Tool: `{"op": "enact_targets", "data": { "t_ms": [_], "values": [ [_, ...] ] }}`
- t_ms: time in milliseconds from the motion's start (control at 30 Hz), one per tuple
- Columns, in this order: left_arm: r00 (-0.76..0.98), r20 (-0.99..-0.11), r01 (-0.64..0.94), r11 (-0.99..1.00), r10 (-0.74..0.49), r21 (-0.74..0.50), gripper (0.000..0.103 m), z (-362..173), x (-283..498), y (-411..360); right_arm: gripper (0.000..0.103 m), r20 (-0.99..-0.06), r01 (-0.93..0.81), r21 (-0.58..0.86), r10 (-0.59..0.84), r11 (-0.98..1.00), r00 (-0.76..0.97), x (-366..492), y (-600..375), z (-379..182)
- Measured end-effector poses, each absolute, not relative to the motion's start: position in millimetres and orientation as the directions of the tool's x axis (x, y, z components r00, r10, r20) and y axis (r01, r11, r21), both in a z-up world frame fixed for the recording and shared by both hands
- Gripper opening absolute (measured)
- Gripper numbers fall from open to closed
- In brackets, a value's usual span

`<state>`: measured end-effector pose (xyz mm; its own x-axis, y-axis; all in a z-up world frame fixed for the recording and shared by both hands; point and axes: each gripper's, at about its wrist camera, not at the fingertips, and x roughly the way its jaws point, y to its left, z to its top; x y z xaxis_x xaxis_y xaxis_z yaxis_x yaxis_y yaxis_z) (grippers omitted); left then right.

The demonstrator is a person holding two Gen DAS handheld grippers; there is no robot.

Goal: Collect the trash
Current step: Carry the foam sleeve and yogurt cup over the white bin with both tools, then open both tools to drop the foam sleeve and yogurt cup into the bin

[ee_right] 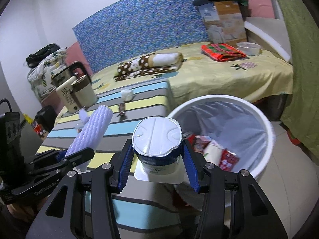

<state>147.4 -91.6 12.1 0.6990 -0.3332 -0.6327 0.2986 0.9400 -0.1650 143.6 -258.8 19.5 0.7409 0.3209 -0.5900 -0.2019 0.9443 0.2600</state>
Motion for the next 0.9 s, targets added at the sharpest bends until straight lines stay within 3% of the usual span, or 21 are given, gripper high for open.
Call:
{"op": "enact_targets", "data": {
  "t_ms": [900],
  "values": [
    [0.605,-0.664,0.448,0.877,-0.440,-0.174,0.023,-9,196,-170,0.050,-0.637,-0.035,0.262,0.200,0.964,0.744,160,-318,-1]
  ]
}}
